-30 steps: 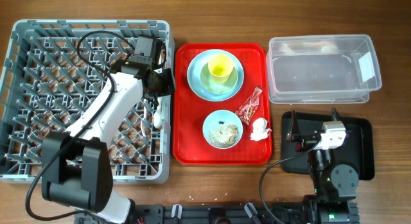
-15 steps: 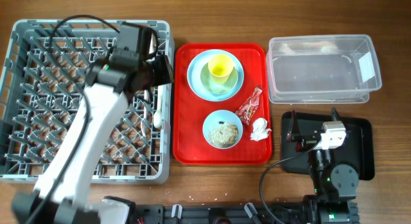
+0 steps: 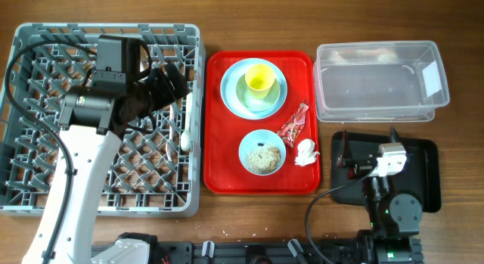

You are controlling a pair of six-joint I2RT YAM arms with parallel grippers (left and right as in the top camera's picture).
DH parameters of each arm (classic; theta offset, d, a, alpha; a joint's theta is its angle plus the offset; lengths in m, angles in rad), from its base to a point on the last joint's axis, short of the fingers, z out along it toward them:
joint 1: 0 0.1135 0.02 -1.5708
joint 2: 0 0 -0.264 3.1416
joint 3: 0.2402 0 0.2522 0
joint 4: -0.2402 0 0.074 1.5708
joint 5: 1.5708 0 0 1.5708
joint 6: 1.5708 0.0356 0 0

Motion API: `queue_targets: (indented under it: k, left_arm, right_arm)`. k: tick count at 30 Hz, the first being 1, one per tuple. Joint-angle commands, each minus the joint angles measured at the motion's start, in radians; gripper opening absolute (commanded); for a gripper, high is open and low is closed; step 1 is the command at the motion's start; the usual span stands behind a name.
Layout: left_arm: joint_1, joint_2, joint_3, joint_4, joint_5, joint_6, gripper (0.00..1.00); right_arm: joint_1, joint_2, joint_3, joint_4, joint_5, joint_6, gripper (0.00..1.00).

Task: Sort waste into correct bins and load items into the dishwasher rack

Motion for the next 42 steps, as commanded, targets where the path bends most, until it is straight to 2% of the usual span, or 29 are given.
queue_targets:
  k: [1, 3, 5, 8, 10, 11, 15, 17, 19, 21, 22, 23, 24, 26, 28, 31, 33, 34, 38, 42]
  left_arm:
    - [0.003, -0.012, 0.004, -0.001, 0.019, -0.018, 1.00]
    - [0.003, -0.012, 0.004, -0.001, 0.019, -0.018, 1.00]
    - [0.003, -0.012, 0.004, -0.001, 0.019, -0.018, 1.00]
    - [0.003, -0.012, 0.004, -0.001, 0.019, -0.018, 1.00]
    - [0.003, -0.012, 0.004, -0.001, 0.019, -0.018, 1.00]
    - [0.003, -0.012, 0.004, -0.001, 0.019, -0.018, 1.00]
    - [0.003, -0.012, 0.004, -0.001, 0.019, -0.018, 1.00]
    - [0.003, -0.012, 0.004, -0.001, 0.019, -0.018, 1.00]
    - [0.003, -0.012, 0.004, -0.001, 0.019, -0.018, 1.00]
    - [0.003, -0.012, 0.004, -0.001, 0.019, -0.018, 1.00]
    - [0.003, -0.012, 0.004, -0.001, 0.019, -0.018, 1.00]
    - [0.003, -0.012, 0.004, -0.001, 0.019, -0.018, 1.00]
    - [0.003, -0.012, 0.004, -0.001, 0.019, -0.018, 1.00]
    - [0.003, -0.012, 0.004, -0.001, 0.019, -0.018, 1.00]
    - [0.003, -0.012, 0.004, -0.001, 0.019, -0.018, 1.00]
    - [0.003, -0.012, 0.004, -0.001, 0.019, -0.018, 1.00]
    - [0.003, -0.012, 0.004, -0.001, 0.019, -0.018, 1.00]
    - [0.003, -0.012, 0.004, -0.001, 0.019, -0.018, 1.00]
    - [0.003, -0.012, 0.004, -0.001, 0.019, -0.018, 1.00]
    - [0.003, -0.012, 0.004, -0.001, 0.019, -0.018, 1.00]
  right_arm:
    - [0.003, -0.005, -0.001, 0.012, -0.105, 0.068, 1.00]
    - [0.003, -0.005, -0.001, 0.068, -0.182, 0.200, 1.00]
    - [0.003, -0.005, 0.033, 0.067, -0.229, 0.208, 1.00]
    - [0.003, 0.013, 0.188, -0.056, -0.227, 0.216, 1.00]
    - [0.003, 0.105, 0.371, -0.182, -0.210, 0.214, 1.00]
    - [0.003, 0.187, 0.477, -0.267, -0.191, 0.213, 1.00]
    - [0.003, 0.726, 0.996, -0.703, -0.175, 0.171, 1.00]
    - [0.003, 0.901, 1.173, -0.836, -0.291, 0.182, 1.00]
    - [0.003, 1.091, 1.354, -0.952, -0.494, 0.214, 1.00]
    - [0.003, 1.199, 1.428, -1.031, -0.617, 0.211, 0.97]
    - [0.004, 1.232, 1.431, -1.041, -0.678, 0.210, 0.88]
    - [0.009, 1.264, 1.425, -1.053, -0.716, 0.210, 0.62]
    - [0.027, 1.294, 1.414, -1.066, -0.717, 0.206, 0.46]
    - [0.089, 1.320, 1.378, -1.082, -0.651, 0.209, 0.37]
    - [0.219, 1.313, 1.313, -1.086, -0.464, 0.294, 0.35]
    - [0.499, 1.309, 1.190, -1.020, -0.150, 0.551, 0.36]
    - [0.642, 1.313, 1.111, -0.924, -0.085, 0.630, 0.40]
    - [0.745, 1.320, 1.037, -0.825, -0.070, 0.682, 0.47]
    - [0.844, 1.326, 0.909, -0.688, 0.045, 0.756, 0.48]
    - [0.855, 1.356, 0.853, -0.605, 0.034, 0.672, 0.41]
